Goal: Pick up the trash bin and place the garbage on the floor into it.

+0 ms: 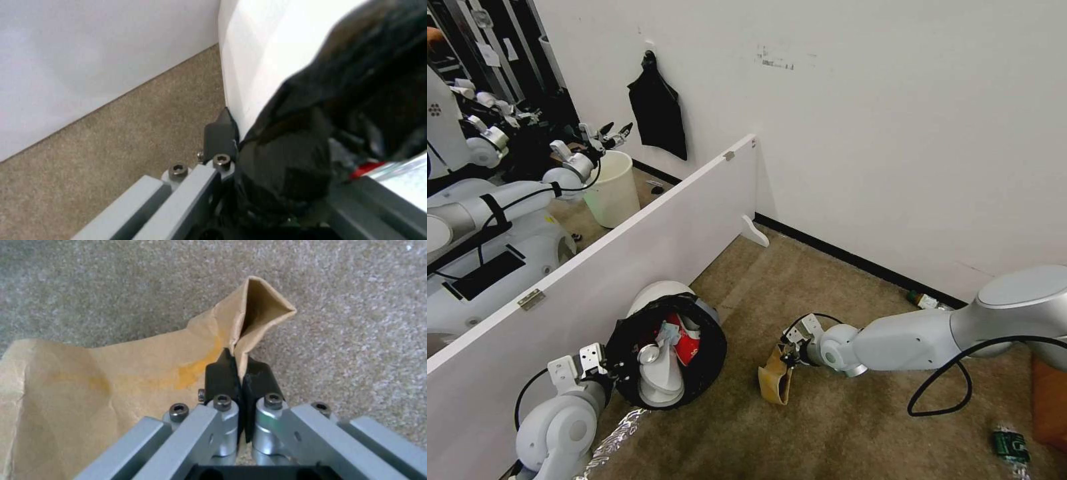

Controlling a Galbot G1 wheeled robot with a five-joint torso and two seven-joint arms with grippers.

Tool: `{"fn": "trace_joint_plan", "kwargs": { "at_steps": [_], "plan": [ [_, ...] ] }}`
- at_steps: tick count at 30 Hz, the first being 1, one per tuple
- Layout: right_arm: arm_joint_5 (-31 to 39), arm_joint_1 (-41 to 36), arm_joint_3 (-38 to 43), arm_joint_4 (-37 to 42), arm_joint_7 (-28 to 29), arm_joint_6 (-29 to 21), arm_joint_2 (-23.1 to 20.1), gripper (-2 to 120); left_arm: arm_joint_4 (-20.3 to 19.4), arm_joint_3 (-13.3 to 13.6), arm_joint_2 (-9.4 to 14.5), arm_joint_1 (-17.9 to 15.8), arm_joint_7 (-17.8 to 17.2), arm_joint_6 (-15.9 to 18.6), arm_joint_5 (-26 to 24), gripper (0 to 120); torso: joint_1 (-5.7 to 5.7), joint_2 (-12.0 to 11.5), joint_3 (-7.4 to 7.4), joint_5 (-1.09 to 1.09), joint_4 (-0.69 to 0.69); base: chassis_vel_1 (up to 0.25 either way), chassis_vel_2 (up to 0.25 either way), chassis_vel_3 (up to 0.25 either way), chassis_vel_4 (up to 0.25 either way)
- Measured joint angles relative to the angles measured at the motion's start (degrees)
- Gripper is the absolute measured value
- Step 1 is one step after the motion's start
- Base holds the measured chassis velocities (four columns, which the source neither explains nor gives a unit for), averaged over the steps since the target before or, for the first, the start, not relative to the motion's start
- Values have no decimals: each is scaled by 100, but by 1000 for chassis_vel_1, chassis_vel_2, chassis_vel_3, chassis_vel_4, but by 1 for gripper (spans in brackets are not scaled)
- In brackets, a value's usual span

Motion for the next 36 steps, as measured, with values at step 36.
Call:
{"fn": "trace_joint_plan", "kwargs": {
  "at_steps": [36],
  "plan": [
    [-1048,719,635,1968,838,11,1863,0,-167,616,358,-272,-422,142,-813,0,0,0,0,0,0,0,0,0,0]
  ]
}}
